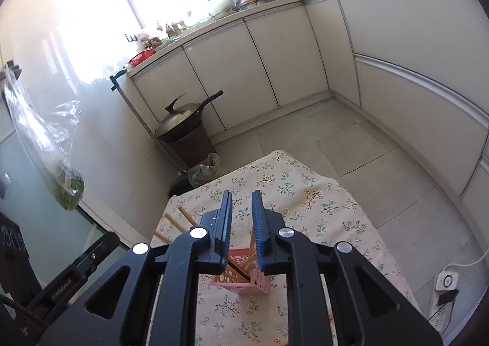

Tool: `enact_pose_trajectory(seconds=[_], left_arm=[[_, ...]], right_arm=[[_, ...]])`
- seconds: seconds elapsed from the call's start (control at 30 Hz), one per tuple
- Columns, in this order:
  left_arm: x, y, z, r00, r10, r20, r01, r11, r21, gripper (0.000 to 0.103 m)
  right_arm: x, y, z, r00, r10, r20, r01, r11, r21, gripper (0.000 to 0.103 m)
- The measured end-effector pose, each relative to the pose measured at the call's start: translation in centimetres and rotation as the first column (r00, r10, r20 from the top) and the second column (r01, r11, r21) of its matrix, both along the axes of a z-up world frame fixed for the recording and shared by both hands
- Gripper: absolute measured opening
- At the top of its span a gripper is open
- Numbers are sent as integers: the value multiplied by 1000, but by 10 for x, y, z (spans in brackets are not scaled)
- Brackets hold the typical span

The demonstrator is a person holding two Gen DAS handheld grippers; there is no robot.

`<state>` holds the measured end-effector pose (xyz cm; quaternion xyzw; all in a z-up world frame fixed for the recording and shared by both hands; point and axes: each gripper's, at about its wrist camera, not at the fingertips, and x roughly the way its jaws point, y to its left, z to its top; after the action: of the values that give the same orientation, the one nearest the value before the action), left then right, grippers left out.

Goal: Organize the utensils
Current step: 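Lower both held sticks into the pink holder and open both grippers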

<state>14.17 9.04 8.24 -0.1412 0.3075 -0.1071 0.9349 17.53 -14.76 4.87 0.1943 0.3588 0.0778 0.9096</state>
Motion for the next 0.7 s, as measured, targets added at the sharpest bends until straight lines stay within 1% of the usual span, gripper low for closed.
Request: enact_pose_trajectory(seconds=[0.13,0.2,0.27,0.3,0.37,0.4,0.47,0.57,0.6,0.63,0.7], left_arm=[[-7,-9,-5,1000,-15,-7,15,999,46,25],[-10,-12,-6,1000,-17,-9,17,998,62,27],[-13,-15,-9,1000,-20,-15,21,997,71,29],[-14,-16,-10,1000,-22,-18,23,997,78,32],[-17,-21,-14,1000,-20,-24,22,995,96,37],[-18,-23,-15,999,-18,-27,21,994,104,40],[-22,-28,-18,999,-17,-30,20,992,123,43],[-28,-34,-22,1000,-12,-20,15,987,157,53],[-30,-35,-22,1000,-7,-13,9,986,169,59],[-32,-37,-23,1000,-5,-4,5,984,181,62],[-35,-40,-23,1000,-6,4,5,981,194,64]], right_arm=[[-16,3,-4,1000,12,1,-12,999,-48,20],[-24,3,-8,1000,17,-9,-17,998,-61,25],[-30,2,-11,1000,15,-15,-16,997,-75,33],[-34,0,-12,1000,12,-16,-13,996,-83,34],[-41,-2,-16,1000,0,-22,-3,995,-104,43],[-44,-3,-17,1000,-1,-24,-2,994,-109,45],[-49,-4,-21,1000,-9,-30,5,992,-127,54],[-58,-7,-25,999,-27,-26,23,989,-149,63],[-59,-8,-26,999,-32,-27,28,988,-153,64],[-62,-10,-28,999,-39,-31,34,987,-156,67],[-64,-12,-30,998,-42,-37,36,987,-154,70]])
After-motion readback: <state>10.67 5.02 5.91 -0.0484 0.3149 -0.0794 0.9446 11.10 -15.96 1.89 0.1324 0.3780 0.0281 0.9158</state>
